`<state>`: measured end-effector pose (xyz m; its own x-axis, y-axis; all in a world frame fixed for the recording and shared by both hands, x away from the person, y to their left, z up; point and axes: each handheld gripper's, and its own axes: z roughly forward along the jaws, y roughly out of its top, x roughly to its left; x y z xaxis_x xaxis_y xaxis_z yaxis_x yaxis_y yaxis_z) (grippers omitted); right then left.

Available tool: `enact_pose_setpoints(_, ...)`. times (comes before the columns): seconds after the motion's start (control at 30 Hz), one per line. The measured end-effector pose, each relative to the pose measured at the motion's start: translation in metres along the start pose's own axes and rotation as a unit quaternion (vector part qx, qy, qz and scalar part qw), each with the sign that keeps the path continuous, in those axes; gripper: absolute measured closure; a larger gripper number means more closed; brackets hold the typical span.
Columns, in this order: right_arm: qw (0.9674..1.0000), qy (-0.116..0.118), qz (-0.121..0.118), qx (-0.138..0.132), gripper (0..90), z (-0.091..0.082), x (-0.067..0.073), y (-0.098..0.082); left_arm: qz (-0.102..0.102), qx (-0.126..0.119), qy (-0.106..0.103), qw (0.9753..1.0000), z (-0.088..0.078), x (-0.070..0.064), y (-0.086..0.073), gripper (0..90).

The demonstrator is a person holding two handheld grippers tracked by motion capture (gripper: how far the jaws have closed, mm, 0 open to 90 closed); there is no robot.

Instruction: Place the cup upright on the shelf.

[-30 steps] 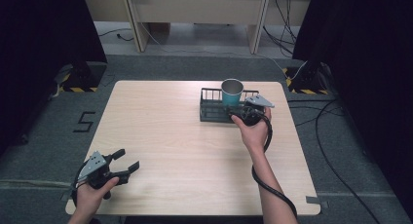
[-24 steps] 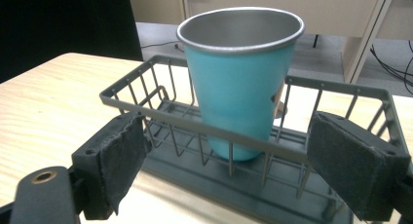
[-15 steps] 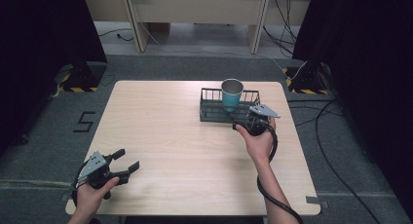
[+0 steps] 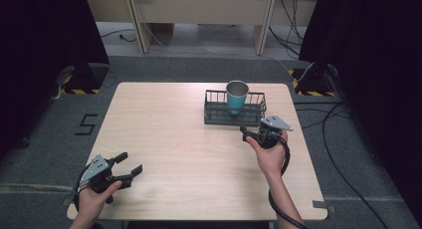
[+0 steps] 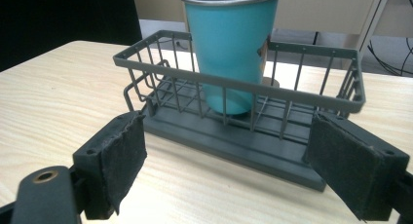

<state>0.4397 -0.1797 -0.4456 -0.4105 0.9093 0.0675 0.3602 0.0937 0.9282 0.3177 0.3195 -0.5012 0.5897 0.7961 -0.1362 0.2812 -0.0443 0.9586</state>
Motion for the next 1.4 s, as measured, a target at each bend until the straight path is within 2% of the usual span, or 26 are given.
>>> enact_pose_setpoints(0.17,1.0000,0.002,0.003,0.002,15.4,-0.007,0.001,-0.008,0.001,0.001,0.000,1.0000,0.000,0.000,0.000,17.1)
enact_pose_setpoints(0.47,1.0000,0.002,-0.004,0.005,15.4,-0.021,0.002,-0.020,0.000,0.000,0.001,1.0000,0.000,0.000,0.000,17.1)
enact_pose_setpoints(1.0,0.9999,-0.007,0.002,0.008,15.4,-0.050,-0.002,-0.042,0.000,0.001,0.001,1.0000,0.000,0.000,0.000,17.1)
enact_pose_setpoints(1.4,0.9998,-0.011,0.008,0.013,15.3,-0.066,0.000,-0.059,0.000,0.001,0.001,1.0000,0.000,-0.001,0.000,17.1)
